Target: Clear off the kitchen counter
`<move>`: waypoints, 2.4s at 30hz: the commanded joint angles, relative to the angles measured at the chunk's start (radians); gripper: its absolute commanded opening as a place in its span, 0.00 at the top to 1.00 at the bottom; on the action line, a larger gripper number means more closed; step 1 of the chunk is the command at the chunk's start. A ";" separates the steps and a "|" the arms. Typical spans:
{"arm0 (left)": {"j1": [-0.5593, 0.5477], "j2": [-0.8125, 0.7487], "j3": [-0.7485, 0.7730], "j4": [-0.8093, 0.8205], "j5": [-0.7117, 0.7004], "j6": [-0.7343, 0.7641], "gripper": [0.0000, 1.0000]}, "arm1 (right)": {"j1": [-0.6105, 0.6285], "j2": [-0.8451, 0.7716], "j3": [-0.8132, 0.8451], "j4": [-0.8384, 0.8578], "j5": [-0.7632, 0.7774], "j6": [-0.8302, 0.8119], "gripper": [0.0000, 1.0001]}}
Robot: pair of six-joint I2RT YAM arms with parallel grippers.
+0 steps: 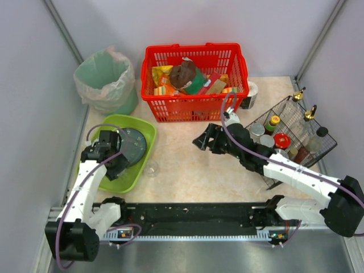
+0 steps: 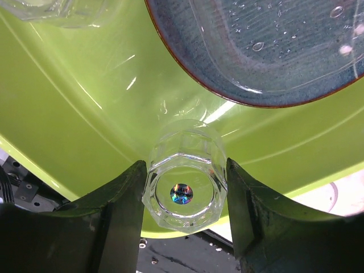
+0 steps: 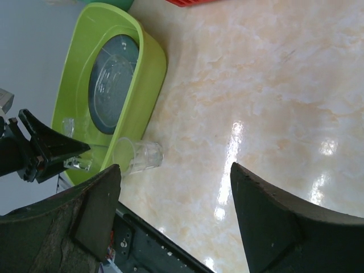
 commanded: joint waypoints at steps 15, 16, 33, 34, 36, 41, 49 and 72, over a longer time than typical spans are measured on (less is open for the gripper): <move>-0.088 0.019 -0.040 0.068 0.072 -0.048 0.29 | 0.082 0.350 0.230 0.045 -0.363 -0.342 0.23; -0.088 0.008 -0.029 0.056 0.057 -0.044 0.24 | 0.108 0.368 0.253 0.030 -0.335 -0.361 0.23; -0.089 -0.199 0.238 -0.062 -0.065 0.114 0.05 | 0.272 0.737 0.523 -0.012 -0.137 -0.320 0.40; -0.089 -0.211 0.245 -0.055 -0.057 0.122 0.05 | 0.272 0.753 0.528 -0.010 -0.131 -0.317 0.41; -0.089 -0.227 0.262 -0.047 -0.039 0.128 0.04 | 0.274 0.784 0.551 -0.006 -0.122 -0.320 0.47; -0.089 -0.231 0.304 -0.041 0.020 0.167 0.04 | 0.274 0.823 0.583 0.010 -0.111 -0.326 0.61; -0.088 -0.224 0.324 -0.025 0.060 0.205 0.02 | 0.274 0.838 0.580 -0.018 -0.108 -0.323 0.67; -0.089 -0.231 0.354 0.114 0.484 0.217 0.02 | 0.248 0.539 0.404 -0.038 -0.082 -0.257 1.00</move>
